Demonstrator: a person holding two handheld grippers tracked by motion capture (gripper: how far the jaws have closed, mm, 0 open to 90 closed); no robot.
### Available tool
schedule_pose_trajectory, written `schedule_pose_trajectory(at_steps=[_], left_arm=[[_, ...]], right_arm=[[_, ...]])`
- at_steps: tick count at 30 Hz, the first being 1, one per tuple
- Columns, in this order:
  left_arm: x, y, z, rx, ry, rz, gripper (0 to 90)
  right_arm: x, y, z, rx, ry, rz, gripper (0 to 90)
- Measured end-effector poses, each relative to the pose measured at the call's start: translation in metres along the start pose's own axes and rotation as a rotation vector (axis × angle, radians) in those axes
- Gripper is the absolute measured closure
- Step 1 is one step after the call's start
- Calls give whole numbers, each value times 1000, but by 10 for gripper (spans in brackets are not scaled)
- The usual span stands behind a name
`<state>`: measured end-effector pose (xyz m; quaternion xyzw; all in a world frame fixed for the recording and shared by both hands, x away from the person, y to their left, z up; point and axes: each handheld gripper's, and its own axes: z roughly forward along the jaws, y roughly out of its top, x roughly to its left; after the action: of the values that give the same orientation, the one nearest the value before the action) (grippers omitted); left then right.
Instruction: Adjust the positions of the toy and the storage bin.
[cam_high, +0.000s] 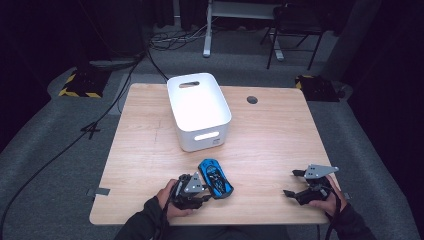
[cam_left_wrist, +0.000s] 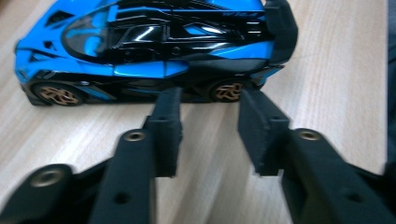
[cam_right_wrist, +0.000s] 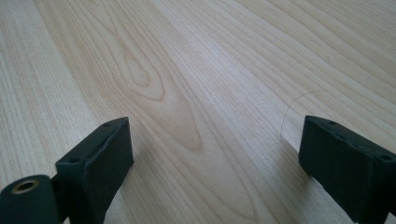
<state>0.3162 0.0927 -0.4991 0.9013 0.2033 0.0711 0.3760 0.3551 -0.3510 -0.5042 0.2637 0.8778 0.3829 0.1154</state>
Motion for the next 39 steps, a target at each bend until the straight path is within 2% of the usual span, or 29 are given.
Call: schedule_pose_trajectory(at_steps=[1,5,7,8,9,11,13,14,15,16,18,19,20,24,26,28,30,32,34,36,39], left_arm=[[0,1,1,-9,-9,-16,667],[0,7,9,-25,-16,-34,687],[0,11,12,-13,-20,-13,687],[-1,13,14,-17,-19,-13,687],[-4,15,18,-29,-29,-32,688],[-2,21,21,-5,-31,22,696],[-6,26,28,-31,-48,-19,704],[-7,29,31,-27,-45,-10,705],[-5,32,32,-1,-48,30,706],[-7,34,35,-12,-51,5,706],[-9,39,39,-5,-47,40,711],[-11,42,42,-4,-52,36,711],[-11,44,44,4,-56,61,711],[-17,49,49,9,-68,76,681],[-17,48,48,19,-76,79,627],[-19,47,45,30,-67,92,546],[-21,45,38,38,-72,105,518],[-20,41,30,47,-84,99,471],[-19,36,20,54,-59,86,405],[-15,30,9,43,-52,61,370],[-9,18,-7,28,5,23,310]], right_arm=[[0,0,0,0,0,0,100],[0,0,0,0,0,0,100],[0,0,0,0,0,0,100],[0,0,0,0,0,0,100],[0,0,0,0,0,0,100],[0,0,0,0,0,0,100],[0,0,0,0,0,0,100],[0,0,0,0,0,-1,100],[0,0,0,0,0,0,100],[0,0,0,0,0,0,100],[0,0,0,0,0,0,100],[0,0,0,0,0,0,100],[0,0,0,0,0,-1,100],[0,0,0,0,0,0,100],[0,0,0,0,0,-1,100],[0,0,0,0,-1,0,100],[0,0,0,0,-1,0,100],[0,0,0,1,-4,5,99],[0,0,0,2,-10,7,100],[0,1,0,1,-13,14,100],[1,1,1,2,-25,19,102]])
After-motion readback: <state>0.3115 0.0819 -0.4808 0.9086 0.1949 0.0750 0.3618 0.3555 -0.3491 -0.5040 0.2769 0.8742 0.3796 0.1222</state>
